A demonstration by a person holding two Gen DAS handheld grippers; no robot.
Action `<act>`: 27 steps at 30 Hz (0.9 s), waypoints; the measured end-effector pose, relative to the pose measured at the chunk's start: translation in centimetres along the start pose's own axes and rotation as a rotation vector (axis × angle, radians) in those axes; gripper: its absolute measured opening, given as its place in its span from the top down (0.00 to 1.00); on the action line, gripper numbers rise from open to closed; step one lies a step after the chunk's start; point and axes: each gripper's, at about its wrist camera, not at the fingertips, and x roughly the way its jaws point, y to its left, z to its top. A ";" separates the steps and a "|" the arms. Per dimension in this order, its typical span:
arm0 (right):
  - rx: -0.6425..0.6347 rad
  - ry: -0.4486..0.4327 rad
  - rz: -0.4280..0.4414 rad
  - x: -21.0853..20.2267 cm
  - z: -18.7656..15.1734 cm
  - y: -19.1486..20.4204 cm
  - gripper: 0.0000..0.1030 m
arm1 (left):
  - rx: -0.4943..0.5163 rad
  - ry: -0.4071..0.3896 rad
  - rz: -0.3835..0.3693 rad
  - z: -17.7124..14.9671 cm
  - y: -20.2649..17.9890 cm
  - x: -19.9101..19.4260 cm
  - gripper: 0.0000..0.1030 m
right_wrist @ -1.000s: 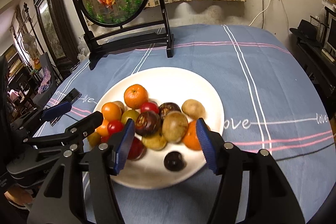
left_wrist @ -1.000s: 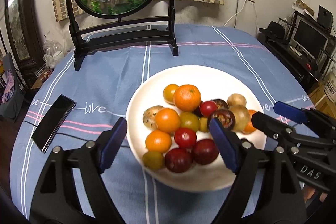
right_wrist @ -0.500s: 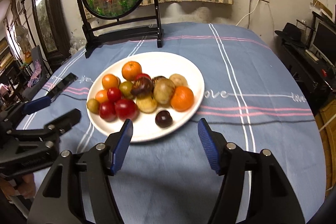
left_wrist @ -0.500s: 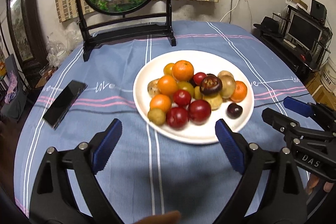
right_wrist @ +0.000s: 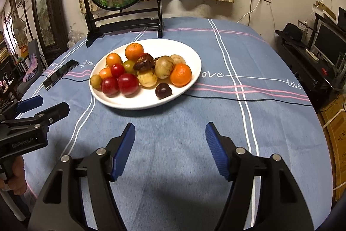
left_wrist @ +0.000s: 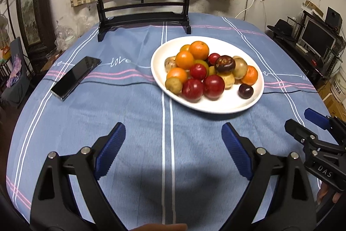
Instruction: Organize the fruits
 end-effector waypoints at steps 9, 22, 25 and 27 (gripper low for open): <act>-0.004 -0.001 0.007 -0.1 -0.8 0.4 0.34 | -0.009 -0.004 0.001 -1.1 0.4 -0.5 0.11; 0.000 0.011 0.010 0.3 -1.3 0.4 0.34 | -0.008 -0.005 -0.017 -1.7 0.3 -0.7 0.11; -0.001 0.014 0.011 0.4 -1.4 0.4 0.34 | 0.000 -0.011 -0.011 -1.8 0.2 -0.8 0.11; -0.002 0.017 0.012 0.5 -1.5 0.5 0.34 | 0.005 -0.014 -0.009 -2.0 0.1 -0.9 0.11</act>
